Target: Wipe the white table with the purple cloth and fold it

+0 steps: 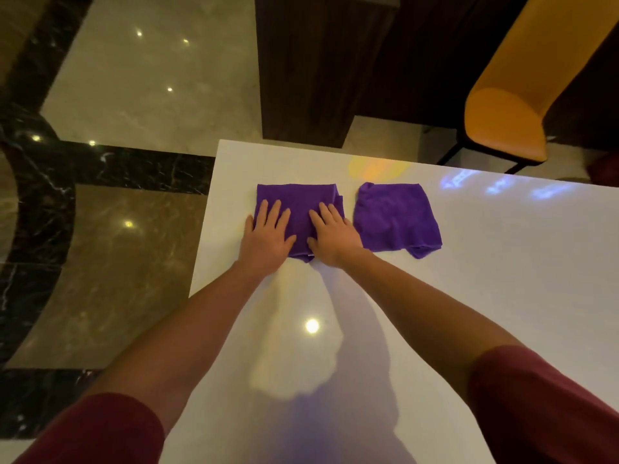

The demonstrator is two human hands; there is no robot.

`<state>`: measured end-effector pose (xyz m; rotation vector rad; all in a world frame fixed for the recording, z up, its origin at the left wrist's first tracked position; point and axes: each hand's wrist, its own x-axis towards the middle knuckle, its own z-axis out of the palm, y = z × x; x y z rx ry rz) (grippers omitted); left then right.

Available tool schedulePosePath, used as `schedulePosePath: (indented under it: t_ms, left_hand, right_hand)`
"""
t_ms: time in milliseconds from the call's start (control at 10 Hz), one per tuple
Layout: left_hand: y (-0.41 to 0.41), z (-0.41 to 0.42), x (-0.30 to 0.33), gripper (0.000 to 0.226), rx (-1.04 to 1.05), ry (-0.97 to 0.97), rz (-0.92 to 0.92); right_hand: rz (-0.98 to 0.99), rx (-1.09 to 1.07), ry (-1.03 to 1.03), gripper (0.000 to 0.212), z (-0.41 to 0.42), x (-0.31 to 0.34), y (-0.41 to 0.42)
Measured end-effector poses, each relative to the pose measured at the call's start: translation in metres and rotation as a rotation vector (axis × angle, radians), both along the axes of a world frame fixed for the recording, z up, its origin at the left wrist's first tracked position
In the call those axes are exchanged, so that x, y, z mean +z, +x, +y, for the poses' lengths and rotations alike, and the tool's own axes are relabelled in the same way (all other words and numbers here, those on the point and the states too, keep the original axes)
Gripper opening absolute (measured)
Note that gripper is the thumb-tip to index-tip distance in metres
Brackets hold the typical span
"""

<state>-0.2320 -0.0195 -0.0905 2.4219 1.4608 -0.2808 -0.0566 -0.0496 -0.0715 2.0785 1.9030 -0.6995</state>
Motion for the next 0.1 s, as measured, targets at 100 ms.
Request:
schedulePosePath:
  t_ms: [100]
  left_hand:
    - [0.0134,0.0190,0.0218,0.069,0.013,-0.074,0.088]
  right_hand:
    - [0.066,-0.035,-0.039,0.073,0.0123,0.0262,0.0097]
